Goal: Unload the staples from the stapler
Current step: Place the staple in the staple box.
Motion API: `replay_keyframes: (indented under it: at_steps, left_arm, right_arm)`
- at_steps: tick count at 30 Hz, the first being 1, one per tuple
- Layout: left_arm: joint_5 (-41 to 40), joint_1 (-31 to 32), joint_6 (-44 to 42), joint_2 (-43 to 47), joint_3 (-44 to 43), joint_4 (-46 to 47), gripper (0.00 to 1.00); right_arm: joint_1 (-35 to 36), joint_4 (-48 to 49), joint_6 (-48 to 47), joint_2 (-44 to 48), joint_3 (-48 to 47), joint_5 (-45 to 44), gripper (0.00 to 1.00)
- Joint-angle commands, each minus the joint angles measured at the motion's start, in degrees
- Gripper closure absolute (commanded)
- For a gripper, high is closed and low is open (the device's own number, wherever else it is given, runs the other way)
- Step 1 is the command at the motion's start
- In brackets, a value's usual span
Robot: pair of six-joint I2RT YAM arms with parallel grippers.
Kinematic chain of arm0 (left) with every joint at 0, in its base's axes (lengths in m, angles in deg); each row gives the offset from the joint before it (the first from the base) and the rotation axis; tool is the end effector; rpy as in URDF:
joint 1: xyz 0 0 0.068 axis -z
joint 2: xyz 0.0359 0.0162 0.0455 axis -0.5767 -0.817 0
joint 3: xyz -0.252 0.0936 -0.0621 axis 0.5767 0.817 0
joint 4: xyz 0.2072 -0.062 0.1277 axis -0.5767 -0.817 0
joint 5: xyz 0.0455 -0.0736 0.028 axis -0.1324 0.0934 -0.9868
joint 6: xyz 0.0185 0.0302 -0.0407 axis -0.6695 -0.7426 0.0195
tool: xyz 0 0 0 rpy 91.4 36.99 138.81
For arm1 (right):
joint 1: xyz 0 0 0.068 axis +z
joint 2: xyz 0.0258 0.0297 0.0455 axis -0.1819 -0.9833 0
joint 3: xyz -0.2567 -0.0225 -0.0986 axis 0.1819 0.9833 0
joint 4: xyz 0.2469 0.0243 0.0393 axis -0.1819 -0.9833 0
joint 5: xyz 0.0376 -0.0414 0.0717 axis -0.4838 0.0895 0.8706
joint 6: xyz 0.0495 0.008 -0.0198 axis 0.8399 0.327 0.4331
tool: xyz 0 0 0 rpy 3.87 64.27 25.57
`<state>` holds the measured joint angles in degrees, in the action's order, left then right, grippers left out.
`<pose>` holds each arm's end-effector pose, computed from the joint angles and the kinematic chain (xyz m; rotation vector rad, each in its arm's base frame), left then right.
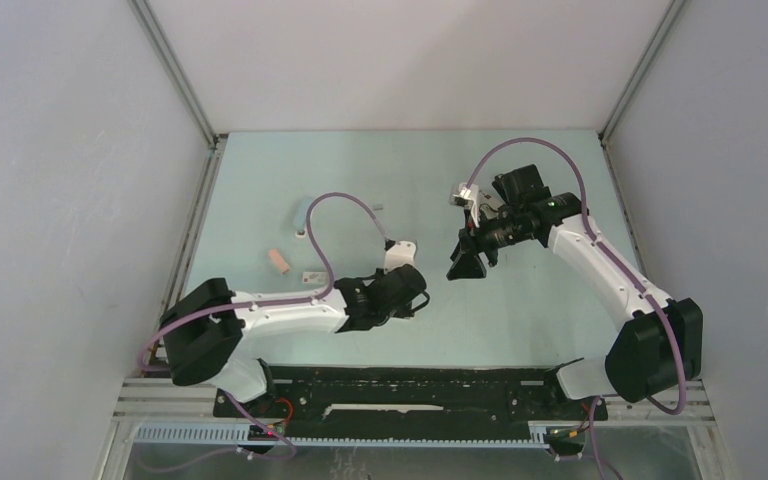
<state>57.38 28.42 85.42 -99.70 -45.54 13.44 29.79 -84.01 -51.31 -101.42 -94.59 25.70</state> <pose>0.1445 -0.2568 0.2073 0.2565 2.3469 -0.3543 0.2353 0.1130 0.3038 -1.3174 1.9321 1.0939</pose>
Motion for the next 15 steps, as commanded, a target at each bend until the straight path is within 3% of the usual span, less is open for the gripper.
replay_keyframes:
  at_steps: [1,15]
  left_arm:
    - [-3.4,0.9,2.1,-0.7,-3.5,-2.0,0.88]
    - [-6.1,2.2,5.3,-1.2,-3.6,-2.8,0.87]
  right_arm:
    - [0.1,-0.2,-1.1,2.2,0.0,0.0,0.34]
    - [0.1,-0.3,-1.4,1.7,0.0,0.0,0.34]
